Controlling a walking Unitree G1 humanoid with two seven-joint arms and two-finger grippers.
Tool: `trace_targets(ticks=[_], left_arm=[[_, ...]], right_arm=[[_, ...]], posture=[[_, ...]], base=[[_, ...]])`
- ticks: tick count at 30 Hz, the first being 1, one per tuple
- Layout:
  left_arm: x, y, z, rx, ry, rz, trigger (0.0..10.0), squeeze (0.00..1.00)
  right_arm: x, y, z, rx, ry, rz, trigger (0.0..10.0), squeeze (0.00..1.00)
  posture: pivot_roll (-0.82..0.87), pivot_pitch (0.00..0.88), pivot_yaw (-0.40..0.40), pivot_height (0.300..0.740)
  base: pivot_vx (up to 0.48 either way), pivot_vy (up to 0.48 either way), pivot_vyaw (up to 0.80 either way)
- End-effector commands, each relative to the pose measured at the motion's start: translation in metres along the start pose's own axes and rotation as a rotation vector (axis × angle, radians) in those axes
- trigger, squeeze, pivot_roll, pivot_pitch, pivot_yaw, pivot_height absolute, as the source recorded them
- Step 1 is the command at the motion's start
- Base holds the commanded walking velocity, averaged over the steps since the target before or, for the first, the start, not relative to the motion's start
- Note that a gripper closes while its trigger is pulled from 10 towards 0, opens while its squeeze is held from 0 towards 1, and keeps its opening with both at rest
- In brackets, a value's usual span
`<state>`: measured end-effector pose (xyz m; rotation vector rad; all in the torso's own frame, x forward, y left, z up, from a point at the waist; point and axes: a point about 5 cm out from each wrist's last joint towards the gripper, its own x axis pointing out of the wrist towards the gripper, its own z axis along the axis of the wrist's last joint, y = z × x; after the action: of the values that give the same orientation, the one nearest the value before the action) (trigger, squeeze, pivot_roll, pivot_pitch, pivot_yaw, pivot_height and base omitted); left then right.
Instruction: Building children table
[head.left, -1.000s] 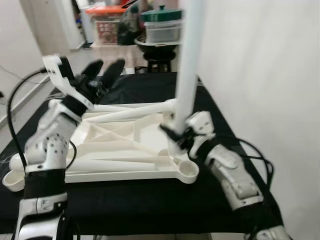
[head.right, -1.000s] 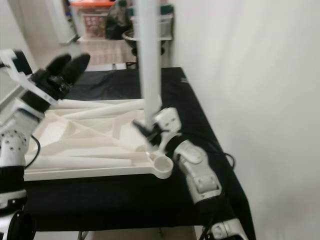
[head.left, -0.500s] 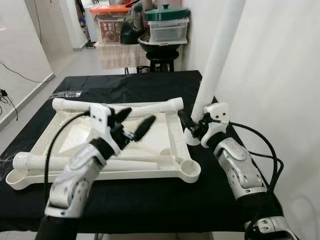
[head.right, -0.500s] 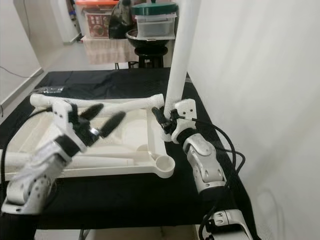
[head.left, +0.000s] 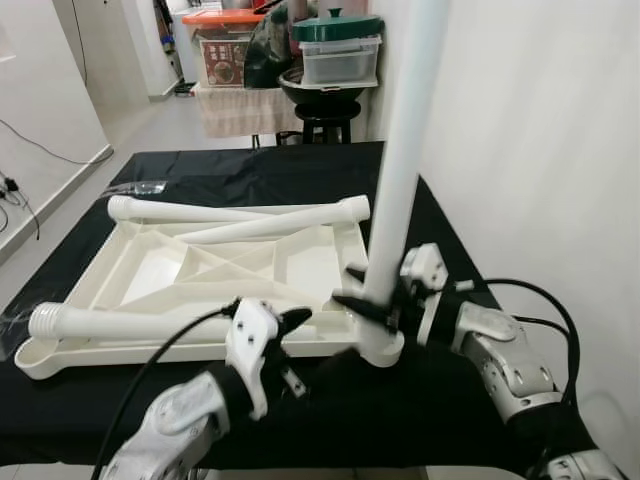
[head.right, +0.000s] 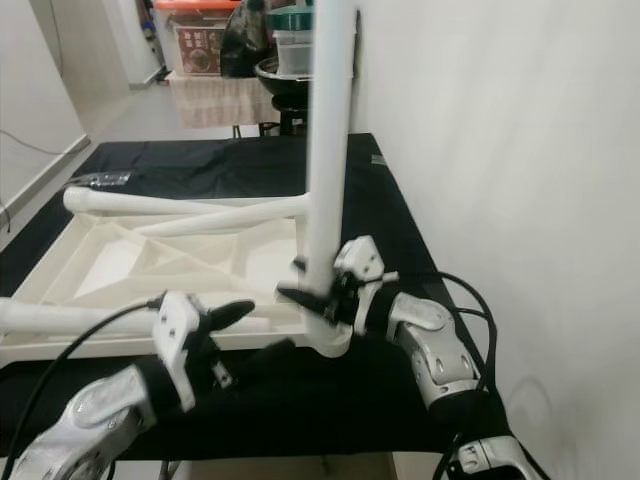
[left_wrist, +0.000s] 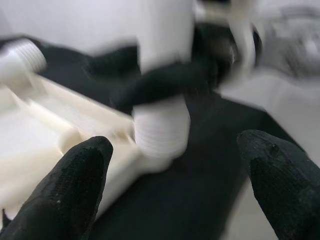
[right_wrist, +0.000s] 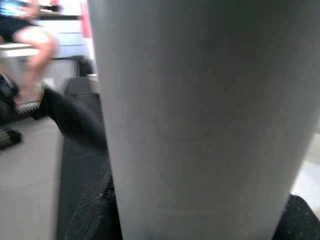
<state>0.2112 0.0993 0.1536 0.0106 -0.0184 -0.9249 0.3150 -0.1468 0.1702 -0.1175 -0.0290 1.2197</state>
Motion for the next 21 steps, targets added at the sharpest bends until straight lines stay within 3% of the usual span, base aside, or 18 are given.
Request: trace_targets(ticks=[1,6,9,10,21], left_arm=[[-0.005,-0.007,-0.001,0.026,0.036,-0.025,10.0,0.00],[-0.019,-0.025,-0.004,0.007,0.076,-0.055,10.0,0.00],[-0.024,-0.031,-0.002,-0.004,0.082,-0.063,10.0,0.00],[-0.031,-0.039,0.002,-0.018,0.088,-0.075,10.0,0.00],[-0.047,-0.057,0.011,-0.030,0.115,-0.133,10.0,0.00]], right_arm=[[0.005,0.002,0.014,-0.010,-0.035,0.089,10.0,0.00],[0.005,0.006,0.020,0.022,-0.057,0.178,10.0,0.00],[0.006,0.004,0.021,0.025,-0.067,0.172,10.0,0.00],[0.009,0.001,0.026,0.028,-0.097,0.152,10.0,0.00],[-0.001,-0.016,0.049,-0.006,-0.144,0.133,10.0,0.00]], posture=[[-0.01,0.115,0.010,0.740],[0.01,0.201,0.024,0.740],[0.01,0.225,0.028,0.740],[0.02,0.252,0.036,0.740],[0.04,0.324,0.060,0.740]], base=[[0.000,0.000,0.00],[0.000,0.000,0.00],[0.000,0.000,0.00],[0.000,0.000,0.00],[0.000,0.000,0.00]])
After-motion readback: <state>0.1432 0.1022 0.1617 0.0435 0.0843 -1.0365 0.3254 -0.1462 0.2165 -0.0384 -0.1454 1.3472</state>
